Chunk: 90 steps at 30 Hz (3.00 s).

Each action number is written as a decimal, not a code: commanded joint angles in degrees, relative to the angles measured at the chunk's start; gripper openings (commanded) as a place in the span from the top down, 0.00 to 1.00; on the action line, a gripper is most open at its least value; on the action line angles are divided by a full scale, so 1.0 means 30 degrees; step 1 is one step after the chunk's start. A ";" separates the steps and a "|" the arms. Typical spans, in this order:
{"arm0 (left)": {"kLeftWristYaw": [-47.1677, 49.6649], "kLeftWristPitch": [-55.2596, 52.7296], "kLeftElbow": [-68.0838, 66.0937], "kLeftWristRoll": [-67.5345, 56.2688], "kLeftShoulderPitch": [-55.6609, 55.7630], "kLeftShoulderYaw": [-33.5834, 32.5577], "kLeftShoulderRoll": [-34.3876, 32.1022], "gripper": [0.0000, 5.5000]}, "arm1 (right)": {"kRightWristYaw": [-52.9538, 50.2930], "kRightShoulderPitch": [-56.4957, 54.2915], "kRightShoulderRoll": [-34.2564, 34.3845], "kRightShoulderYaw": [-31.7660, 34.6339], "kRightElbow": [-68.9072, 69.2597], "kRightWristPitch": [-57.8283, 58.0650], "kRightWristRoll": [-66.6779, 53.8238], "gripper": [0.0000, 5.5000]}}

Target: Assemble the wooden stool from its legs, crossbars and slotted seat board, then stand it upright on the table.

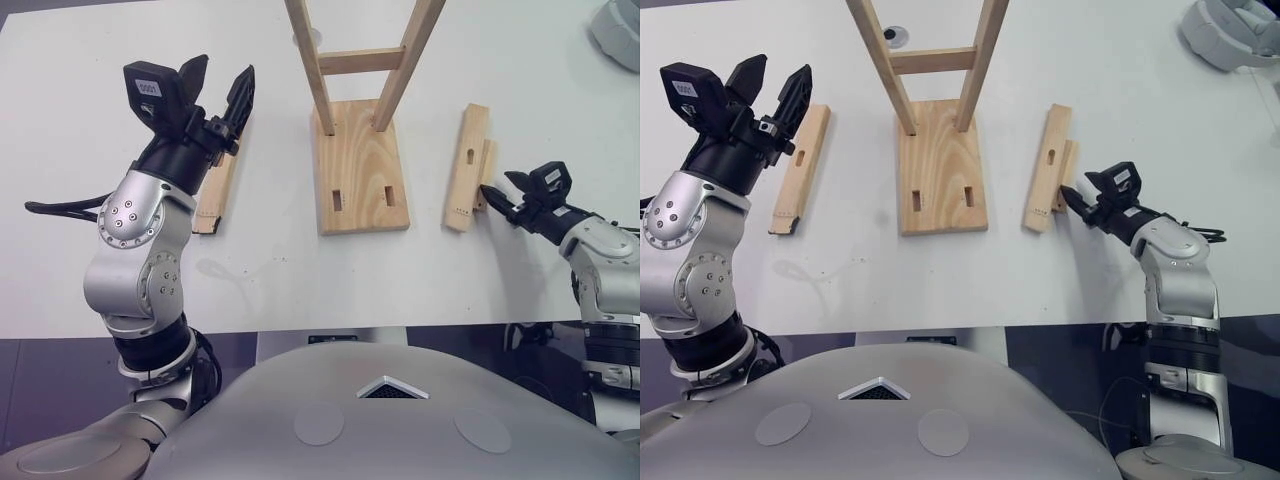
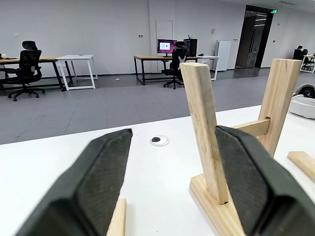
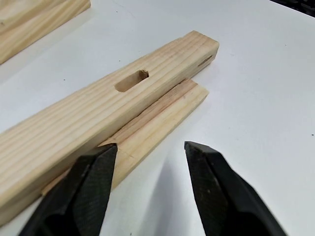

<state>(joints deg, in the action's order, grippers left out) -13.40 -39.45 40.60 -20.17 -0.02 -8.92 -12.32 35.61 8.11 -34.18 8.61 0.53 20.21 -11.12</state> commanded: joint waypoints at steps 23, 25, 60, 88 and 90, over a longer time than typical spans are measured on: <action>0.0423 0.0604 -0.0129 -0.0340 -0.0776 -0.0104 -0.0005 0.43 | 0.0659 -0.1826 -0.0970 0.2021 0.0590 -0.2460 -0.1830 0.53; 0.0417 0.0582 -0.0136 -0.0356 -0.0793 -0.0176 -0.0065 0.43 | 0.0165 -0.1203 -0.0308 0.1802 0.1271 -0.1966 -0.1971 0.53; 0.0321 0.1468 -0.0825 0.0528 -0.1372 0.1033 -0.0940 0.43 | -0.6507 0.2407 0.2789 0.0265 0.3921 0.6508 0.0764 0.67; 0.6186 -0.2314 -0.0578 -1.6564 0.7476 -0.2829 -0.0661 0.43 | -0.5257 -1.0600 0.4212 -0.3987 0.9643 -0.1125 0.1755 0.76; 0.6644 -0.2303 -0.0733 -1.7272 0.8089 -0.2175 -0.0746 0.43 | -0.4439 -1.0813 0.4590 -0.4791 0.9091 -0.1101 0.1234 0.76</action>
<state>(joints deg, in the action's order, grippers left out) 5.29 -45.82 38.86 -69.94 22.31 -17.09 -13.80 20.15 -22.55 -21.38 -3.84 29.27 17.03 -6.35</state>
